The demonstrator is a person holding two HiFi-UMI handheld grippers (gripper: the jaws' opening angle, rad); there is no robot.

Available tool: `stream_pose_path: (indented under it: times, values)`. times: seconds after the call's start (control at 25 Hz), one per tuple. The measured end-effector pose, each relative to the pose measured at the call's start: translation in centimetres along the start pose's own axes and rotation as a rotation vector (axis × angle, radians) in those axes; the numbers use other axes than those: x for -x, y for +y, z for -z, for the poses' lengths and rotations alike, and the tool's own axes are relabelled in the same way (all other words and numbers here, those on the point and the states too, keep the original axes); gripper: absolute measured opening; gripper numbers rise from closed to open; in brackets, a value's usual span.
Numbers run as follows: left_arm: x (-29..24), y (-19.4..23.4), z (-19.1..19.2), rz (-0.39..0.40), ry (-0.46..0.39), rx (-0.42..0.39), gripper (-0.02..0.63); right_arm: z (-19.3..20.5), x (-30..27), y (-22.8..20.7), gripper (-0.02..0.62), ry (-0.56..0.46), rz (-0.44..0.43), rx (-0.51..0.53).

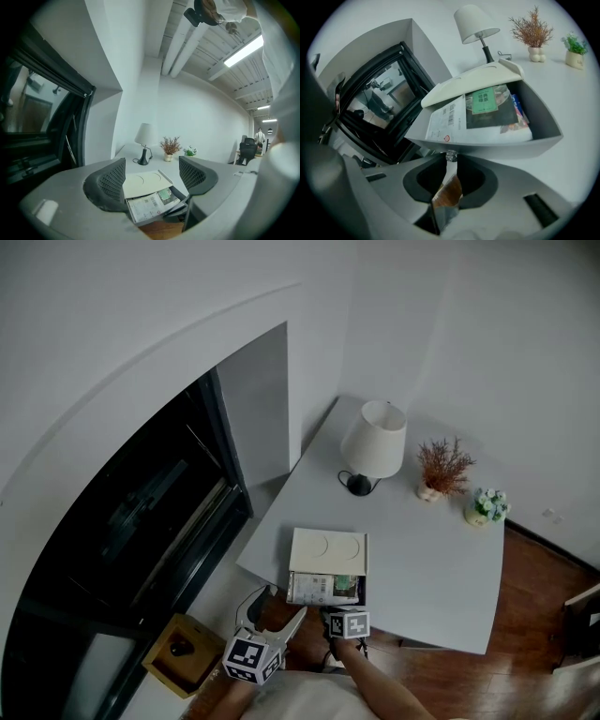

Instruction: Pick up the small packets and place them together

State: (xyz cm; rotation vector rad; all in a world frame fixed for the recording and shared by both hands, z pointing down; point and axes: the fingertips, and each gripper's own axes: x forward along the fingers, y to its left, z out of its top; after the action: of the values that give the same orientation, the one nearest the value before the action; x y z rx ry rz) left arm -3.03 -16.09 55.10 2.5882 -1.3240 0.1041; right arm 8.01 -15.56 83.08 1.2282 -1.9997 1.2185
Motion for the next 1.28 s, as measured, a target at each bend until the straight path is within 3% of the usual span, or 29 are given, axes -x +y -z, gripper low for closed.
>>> stream_pose_path:
  times: [0.2, 0.52, 0.72, 1.0, 1.16, 1.28]
  values:
    - [-0.4, -0.2, 0.2, 0.01, 0.005, 0.002, 0.341, 2.3, 0.6, 0.6, 0.074, 0.03, -0.011, 0.018]
    - [-0.4, -0.6, 0.2, 0.022, 0.0, -0.005, 0.341, 2.6, 0.4, 0.0, 0.086, 0.039, 0.014, 0.035]
    - [-0.2, -1.1, 0.0, 0.042, -0.002, -0.009, 0.341, 2.9, 2.2, 0.2, 0.11, 0.036, 0.02, 0.153]
    - [-1.0, -1.7, -1.1, 0.072, -0.022, -0.004, 0.341, -3.7, 11.0, -0.8, 0.114, -0.351, 0.063, 0.117]
    - [-1.4, -1.9, -2.8, 0.081, -0.052, -0.003, 0.341, -10.3, 18.2, 0.1, 0.114, -0.633, 0.099, 0.196]
    - [-1.6, -1.5, -4.0, 0.078, -0.071, -0.016, 0.341, -14.9, 23.9, 2.6, 0.11, -0.843, 0.069, 0.306]
